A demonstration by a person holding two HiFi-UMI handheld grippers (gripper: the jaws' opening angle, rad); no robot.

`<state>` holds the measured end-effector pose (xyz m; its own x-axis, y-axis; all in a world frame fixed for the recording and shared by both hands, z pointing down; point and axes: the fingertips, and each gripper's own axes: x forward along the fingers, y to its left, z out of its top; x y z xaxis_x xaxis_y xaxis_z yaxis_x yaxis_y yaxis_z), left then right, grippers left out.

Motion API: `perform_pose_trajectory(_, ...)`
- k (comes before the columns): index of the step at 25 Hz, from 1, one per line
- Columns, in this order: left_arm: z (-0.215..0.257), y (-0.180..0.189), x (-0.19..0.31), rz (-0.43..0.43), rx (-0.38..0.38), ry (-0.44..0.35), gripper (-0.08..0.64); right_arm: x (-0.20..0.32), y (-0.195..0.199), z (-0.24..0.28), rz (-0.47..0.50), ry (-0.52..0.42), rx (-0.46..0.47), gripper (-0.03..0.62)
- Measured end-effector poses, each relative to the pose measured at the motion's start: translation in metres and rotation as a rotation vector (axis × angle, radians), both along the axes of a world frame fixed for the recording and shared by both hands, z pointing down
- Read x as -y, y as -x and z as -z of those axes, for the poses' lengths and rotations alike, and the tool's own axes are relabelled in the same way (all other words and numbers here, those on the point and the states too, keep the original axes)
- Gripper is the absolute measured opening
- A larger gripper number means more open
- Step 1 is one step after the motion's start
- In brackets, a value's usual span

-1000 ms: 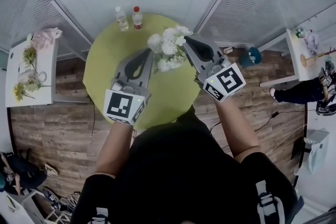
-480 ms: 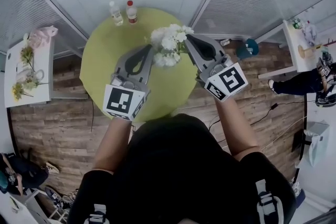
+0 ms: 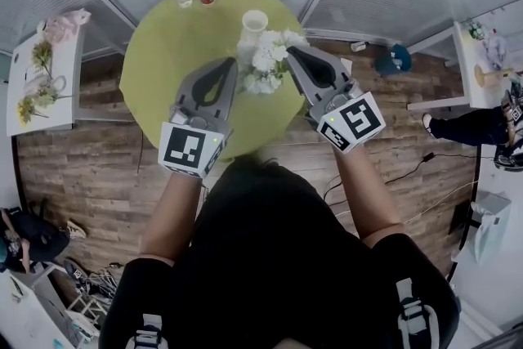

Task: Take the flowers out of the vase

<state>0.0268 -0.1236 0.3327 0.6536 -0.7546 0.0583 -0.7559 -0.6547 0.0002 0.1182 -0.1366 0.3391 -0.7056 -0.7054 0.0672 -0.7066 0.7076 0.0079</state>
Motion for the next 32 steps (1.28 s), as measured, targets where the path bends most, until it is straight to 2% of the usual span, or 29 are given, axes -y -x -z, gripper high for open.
perform_pose_trajectory(8, -0.033, -0.008, -0.033, 0.030, -0.007, -0.020, 0.012, -0.031, -0.002, -0.043, 0.032, 0.075, 0.006, 0.026)
perform_pose_trajectory(16, -0.070, 0.007, -0.049, 0.015, 0.009, -0.025, 0.012, -0.047, 0.025, -0.097, 0.033, 0.138, -0.026, 0.026)
perform_pose_trajectory(24, -0.128, 0.028, -0.034, -0.048, -0.013, 0.038, 0.012, -0.043, 0.059, -0.151, -0.031, 0.185, -0.042, 0.026)
perform_pose_trajectory(28, -0.163, 0.038, -0.028, -0.070, -0.010, 0.087, 0.012, -0.042, 0.074, -0.191, -0.034, 0.253, -0.104, 0.026)
perform_pose_trajectory(32, -0.197, 0.049, -0.025, -0.081, -0.002, 0.127, 0.012, -0.041, 0.089, -0.225, -0.028, 0.313, -0.126, 0.026)
